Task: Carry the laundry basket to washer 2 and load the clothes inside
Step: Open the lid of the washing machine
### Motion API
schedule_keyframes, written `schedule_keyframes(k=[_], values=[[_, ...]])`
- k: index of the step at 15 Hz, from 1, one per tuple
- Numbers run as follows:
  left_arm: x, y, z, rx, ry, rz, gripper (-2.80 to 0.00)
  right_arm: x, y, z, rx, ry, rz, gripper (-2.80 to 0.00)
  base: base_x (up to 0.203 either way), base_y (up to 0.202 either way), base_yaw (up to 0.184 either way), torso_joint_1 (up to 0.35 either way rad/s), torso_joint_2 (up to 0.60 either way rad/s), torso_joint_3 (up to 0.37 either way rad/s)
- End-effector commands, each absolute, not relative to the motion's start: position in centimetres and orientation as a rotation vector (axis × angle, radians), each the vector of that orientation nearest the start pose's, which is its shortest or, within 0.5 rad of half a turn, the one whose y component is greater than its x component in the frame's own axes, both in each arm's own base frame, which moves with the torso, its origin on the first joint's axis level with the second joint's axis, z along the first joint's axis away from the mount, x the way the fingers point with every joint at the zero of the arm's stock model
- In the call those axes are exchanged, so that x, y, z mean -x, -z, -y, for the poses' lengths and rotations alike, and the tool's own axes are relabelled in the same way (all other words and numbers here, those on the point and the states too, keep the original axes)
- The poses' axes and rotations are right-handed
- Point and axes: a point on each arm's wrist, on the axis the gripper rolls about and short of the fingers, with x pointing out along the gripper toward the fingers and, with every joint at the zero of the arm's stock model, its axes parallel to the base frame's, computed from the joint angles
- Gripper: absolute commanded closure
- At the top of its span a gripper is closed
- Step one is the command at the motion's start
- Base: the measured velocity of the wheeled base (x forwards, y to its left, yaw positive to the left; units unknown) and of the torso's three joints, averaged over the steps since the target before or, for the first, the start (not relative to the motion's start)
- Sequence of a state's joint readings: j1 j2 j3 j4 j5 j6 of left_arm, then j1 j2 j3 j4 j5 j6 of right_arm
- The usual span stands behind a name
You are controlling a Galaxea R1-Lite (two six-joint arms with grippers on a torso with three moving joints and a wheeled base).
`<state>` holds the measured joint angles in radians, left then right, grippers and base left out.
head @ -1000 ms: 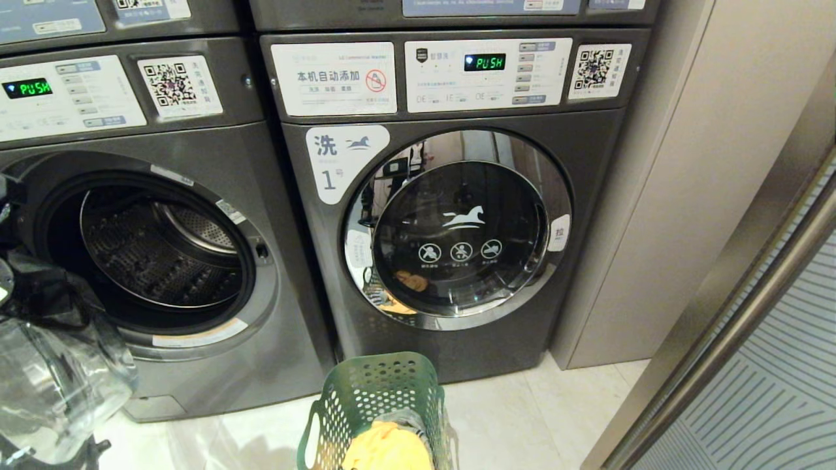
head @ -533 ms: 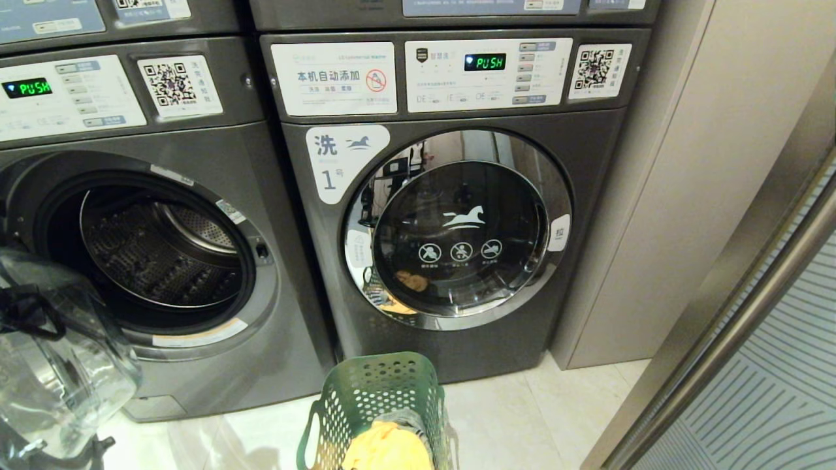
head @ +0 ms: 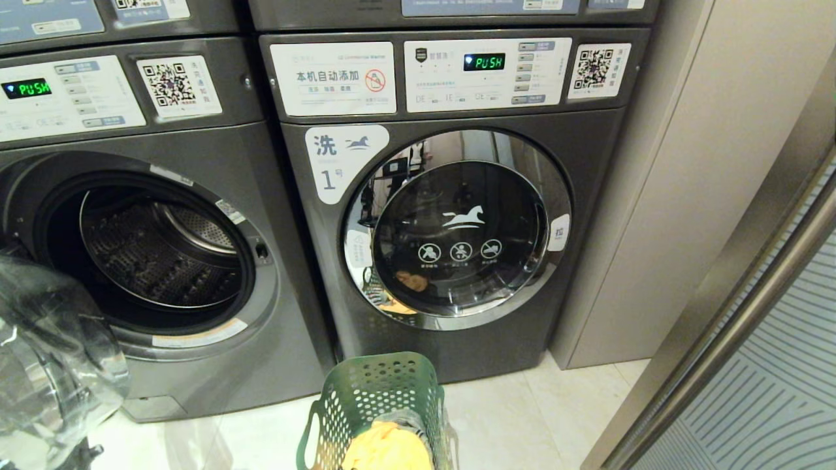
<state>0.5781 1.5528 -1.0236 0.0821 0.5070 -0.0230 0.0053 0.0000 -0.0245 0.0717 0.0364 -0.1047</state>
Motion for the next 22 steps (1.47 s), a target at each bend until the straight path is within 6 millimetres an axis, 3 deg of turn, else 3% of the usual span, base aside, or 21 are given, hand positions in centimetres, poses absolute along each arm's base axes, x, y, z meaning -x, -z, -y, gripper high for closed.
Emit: schedule_keyframes(k=[1,6,10,16,22], values=[[-20.0,-22.4,-16.9,0.065,-1.107,-0.619,0.00,2.5,-7.5,-0.1,0.105,-0.046,-0.047,0.00,0.000,0.000,0.000,0.000,0.00,0.000],[-15.6,-22.3,-21.6,0.116,-1.174,-0.635,0.00,2.5,-7.5,-0.1,0.107,-0.046,-0.047,0.00,0.000,0.000,0.000,0.000,0.00,0.000],[-13.8,-21.3,-26.1,0.125,-1.237,-0.589,0.00,2.5,-7.5,-0.1,0.105,-0.046,-0.047,0.00,0.000,0.000,0.000,0.000,0.00,0.000],[-13.4,-20.0,-32.4,0.171,-1.273,-0.568,0.00,2.5,-7.5,-0.1,0.106,-0.046,-0.047,0.00,0.000,0.000,0.000,0.000,0.00,0.000],[-12.3,-20.2,-35.8,0.183,-1.276,-0.517,0.00,2.5,-7.5,-0.1,0.107,-0.046,-0.047,0.00,0.000,0.000,0.000,0.000,0.00,0.000]])
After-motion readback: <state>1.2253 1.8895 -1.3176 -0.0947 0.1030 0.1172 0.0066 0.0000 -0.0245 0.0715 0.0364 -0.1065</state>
